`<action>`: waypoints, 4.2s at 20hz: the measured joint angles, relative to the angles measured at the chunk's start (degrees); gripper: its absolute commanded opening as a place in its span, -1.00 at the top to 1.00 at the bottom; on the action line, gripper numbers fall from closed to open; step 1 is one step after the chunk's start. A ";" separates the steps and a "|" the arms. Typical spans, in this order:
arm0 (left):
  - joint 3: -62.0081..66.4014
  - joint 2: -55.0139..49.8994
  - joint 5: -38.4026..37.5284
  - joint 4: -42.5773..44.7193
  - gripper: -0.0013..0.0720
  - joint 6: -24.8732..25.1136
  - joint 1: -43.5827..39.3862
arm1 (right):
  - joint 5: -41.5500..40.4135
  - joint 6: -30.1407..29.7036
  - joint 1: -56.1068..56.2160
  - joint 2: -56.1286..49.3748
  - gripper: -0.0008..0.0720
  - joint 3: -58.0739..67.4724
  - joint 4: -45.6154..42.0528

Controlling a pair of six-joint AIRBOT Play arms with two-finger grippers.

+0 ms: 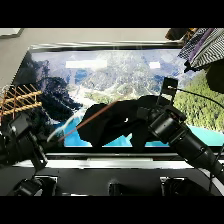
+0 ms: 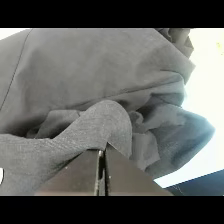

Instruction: Fold the clothes and pants, and hang the long-sleeved shirts on hangers.

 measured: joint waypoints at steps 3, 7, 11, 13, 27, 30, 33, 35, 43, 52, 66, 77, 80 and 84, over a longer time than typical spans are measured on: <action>-0.37 1.57 -3.52 -0.81 0.90 -0.70 -4.09 | 0.07 2.43 0.00 -1.27 0.85 0.00 -0.70; -0.52 2.75 -5.73 -1.33 0.90 -2.34 -6.05 | 1.05 5.57 0.00 -2.60 0.85 0.00 -1.86; -0.57 3.56 -9.22 -1.42 0.90 -3.19 -6.62 | 2.08 7.58 0.00 -3.04 0.85 0.00 -3.17; -0.57 3.72 -10.51 -1.64 0.90 -3.32 -6.71 | 2.45 8.04 0.00 -3.13 0.85 0.00 -3.52; -0.59 -4.70 -4.72 -2.73 0.90 1.86 -6.80 | -1.95 6.08 0.00 -1.70 0.85 1.66 -0.59; -0.59 -8.57 -3.02 -3.72 0.90 4.63 -6.80 | -2.78 3.82 0.00 -0.46 0.85 3.19 -0.20; -0.59 -12.15 1.07 -4.76 0.90 6.25 -6.80 | -2.69 -0.79 0.00 0.15 0.85 6.93 1.16; -0.59 -14.60 4.66 -5.66 0.90 6.78 -6.80 | -1.40 -3.69 0.00 0.37 0.85 9.62 2.49; -0.59 -22.01 16.17 -8.26 0.90 7.89 -6.80 | 5.88 -11.15 0.00 1.03 0.85 21.35 6.43; -0.59 -28.94 23.06 -19.61 0.90 18.12 -8.17 | 9.16 -13.55 0.00 1.09 0.85 25.49 8.48; -0.44 -34.67 27.93 -33.66 0.90 31.93 -8.46 | 13.99 -19.93 0.00 0.76 0.85 25.62 7.19; 0.87 -39.10 32.52 -39.65 0.90 35.10 -11.41 | 11.85 -19.74 0.00 0.17 0.81 25.57 11.10; 0.94 -39.36 33.55 -40.44 0.90 35.23 -11.69 | 12.63 -19.93 0.02 0.17 -0.01 25.57 12.33; 0.96 -39.50 33.75 -40.52 0.90 35.26 -11.82 | 15.85 -21.27 0.02 0.96 -0.19 25.57 11.87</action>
